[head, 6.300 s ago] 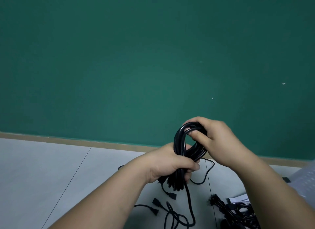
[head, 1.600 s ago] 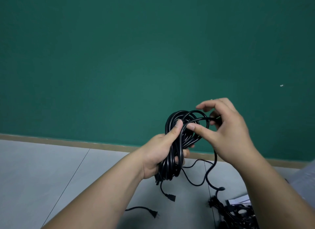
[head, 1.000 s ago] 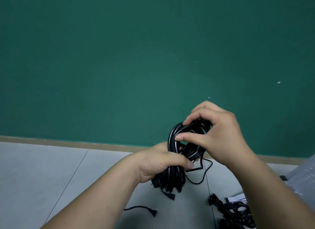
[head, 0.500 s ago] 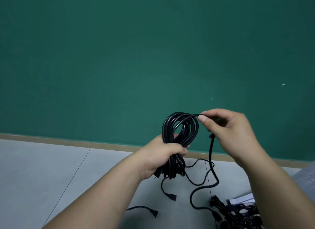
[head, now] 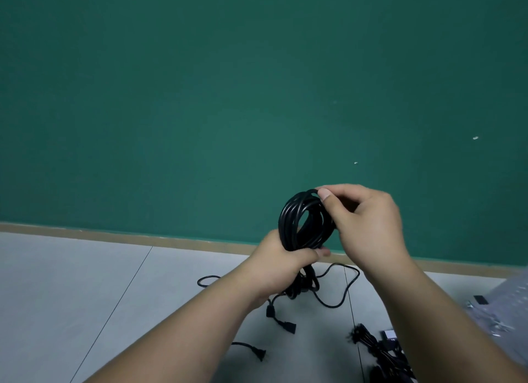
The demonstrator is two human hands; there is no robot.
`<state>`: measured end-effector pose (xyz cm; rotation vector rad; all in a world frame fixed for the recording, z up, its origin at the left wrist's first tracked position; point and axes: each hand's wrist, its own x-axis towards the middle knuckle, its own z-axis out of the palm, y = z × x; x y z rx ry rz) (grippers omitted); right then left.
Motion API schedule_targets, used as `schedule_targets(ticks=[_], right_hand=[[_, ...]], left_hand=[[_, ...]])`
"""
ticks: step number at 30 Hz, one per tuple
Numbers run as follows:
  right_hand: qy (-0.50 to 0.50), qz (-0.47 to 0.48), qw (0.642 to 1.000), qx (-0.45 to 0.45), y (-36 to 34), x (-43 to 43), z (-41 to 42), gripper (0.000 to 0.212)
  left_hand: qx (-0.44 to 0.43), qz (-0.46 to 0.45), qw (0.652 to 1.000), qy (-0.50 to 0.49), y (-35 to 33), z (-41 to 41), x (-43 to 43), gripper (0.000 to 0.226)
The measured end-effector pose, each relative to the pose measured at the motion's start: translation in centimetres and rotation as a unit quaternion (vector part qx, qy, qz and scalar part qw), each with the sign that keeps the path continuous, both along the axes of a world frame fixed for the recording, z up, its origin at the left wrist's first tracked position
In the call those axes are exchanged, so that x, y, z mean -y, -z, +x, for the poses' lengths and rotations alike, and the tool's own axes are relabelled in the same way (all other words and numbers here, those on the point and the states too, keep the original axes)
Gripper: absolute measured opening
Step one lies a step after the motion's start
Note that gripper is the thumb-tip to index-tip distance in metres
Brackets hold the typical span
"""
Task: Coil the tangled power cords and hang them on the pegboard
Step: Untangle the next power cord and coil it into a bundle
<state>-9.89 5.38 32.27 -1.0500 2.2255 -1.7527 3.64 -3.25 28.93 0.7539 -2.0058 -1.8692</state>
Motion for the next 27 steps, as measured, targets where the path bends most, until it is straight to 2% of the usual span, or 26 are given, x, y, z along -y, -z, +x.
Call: schedule_targets(ticks=[2,4,8,10,12,16,19,22,25,27], right_hand=[[-0.009,-0.018,0.999,0.032,0.1,0.1,-0.1,0.01],[-0.023,-0.023,0.998,0.061,0.3,0.1,-0.2,0.012],[-0.106,-0.011,0.985,0.136,0.8,0.2,-0.7,0.023],[-0.149,0.013,0.975,0.163,1.2,0.0,-0.8,0.029],[-0.179,0.045,0.963,0.198,1.6,-0.1,-0.5,0.034],[-0.232,0.135,0.925,0.268,2.1,-0.2,0.2,0.05],[-0.306,0.183,0.904,0.235,2.0,-0.6,0.6,0.055],[-0.319,0.184,0.916,0.158,2.1,-0.5,0.5,0.053],[-0.283,0.14,0.941,0.121,2.5,-0.1,-0.2,0.032],[-0.248,0.099,0.957,0.116,2.5,0.2,-0.4,0.02]], left_hand=[[-0.014,0.06,0.998,0.022,-0.2,0.0,-0.3,0.002],[-0.018,0.096,0.995,0.034,-0.1,0.0,-0.5,0.009],[-0.05,0.178,0.983,0.012,-0.1,-0.2,-0.1,0.016],[-0.086,0.223,0.971,-0.008,-0.3,-0.3,0.4,0.008],[-0.123,0.258,0.958,-0.025,-0.6,-0.4,0.8,0.019],[-0.185,0.323,0.925,-0.078,-1.2,-0.3,2.0,0.023],[-0.212,0.342,0.91,-0.1,-1.4,0.1,3.4,0.02],[-0.241,0.35,0.897,-0.125,-1.8,0.5,4.3,0.024],[-0.262,0.35,0.886,-0.156,-2.4,1.0,4.5,0.008],[-0.268,0.358,0.88,-0.158,-2.7,1.2,4.6,0.01]])
